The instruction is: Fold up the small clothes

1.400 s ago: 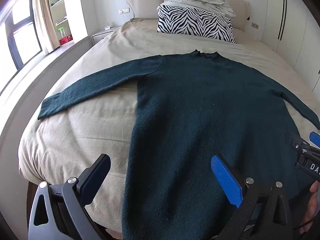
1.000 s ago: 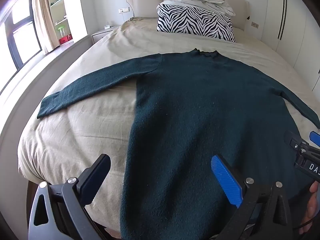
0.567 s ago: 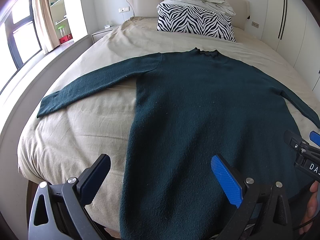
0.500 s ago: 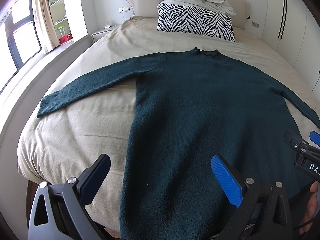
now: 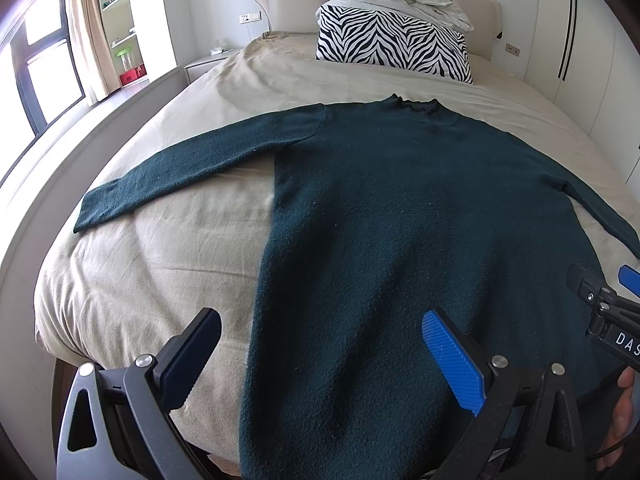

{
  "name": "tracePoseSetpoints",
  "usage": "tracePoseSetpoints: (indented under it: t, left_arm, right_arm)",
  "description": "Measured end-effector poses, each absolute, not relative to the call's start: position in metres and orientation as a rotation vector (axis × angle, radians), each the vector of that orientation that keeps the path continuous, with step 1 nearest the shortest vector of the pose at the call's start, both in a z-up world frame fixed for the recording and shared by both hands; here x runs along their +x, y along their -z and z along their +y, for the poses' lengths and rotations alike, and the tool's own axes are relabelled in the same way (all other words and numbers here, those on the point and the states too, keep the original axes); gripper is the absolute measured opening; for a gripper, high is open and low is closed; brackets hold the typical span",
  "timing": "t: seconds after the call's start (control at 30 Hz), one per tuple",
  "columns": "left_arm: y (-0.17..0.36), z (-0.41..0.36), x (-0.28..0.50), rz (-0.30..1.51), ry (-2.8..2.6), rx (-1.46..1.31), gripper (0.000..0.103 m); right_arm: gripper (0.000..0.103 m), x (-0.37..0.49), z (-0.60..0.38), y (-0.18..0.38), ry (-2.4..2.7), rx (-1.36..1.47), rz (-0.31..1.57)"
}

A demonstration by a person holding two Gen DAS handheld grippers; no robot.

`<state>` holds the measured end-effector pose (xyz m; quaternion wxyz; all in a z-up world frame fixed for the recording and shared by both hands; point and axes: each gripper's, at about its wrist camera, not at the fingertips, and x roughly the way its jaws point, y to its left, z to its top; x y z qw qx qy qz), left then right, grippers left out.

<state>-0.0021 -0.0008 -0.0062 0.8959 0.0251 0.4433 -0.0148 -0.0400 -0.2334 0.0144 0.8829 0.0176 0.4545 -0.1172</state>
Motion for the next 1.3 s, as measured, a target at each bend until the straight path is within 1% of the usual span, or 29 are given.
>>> tracePoseSetpoints:
  t: [0.37,0.7,1.3]
  left_arm:
    - [0.006,-0.001,-0.002,0.921,0.031,0.052,0.103]
    - [0.016,0.003,-0.008,0.922,0.033,0.050,0.103]
    - [0.015,0.002,-0.006,0.925,0.033,0.049,0.103]
  right_arm:
    - [0.103,-0.039,-0.231,-0.015,0.244,0.033,0.950]
    - [0.103,-0.038,-0.229,-0.013,0.244,0.030,0.957]
    - [0.103,-0.039,-0.229,-0.009,0.243,0.030,0.965]
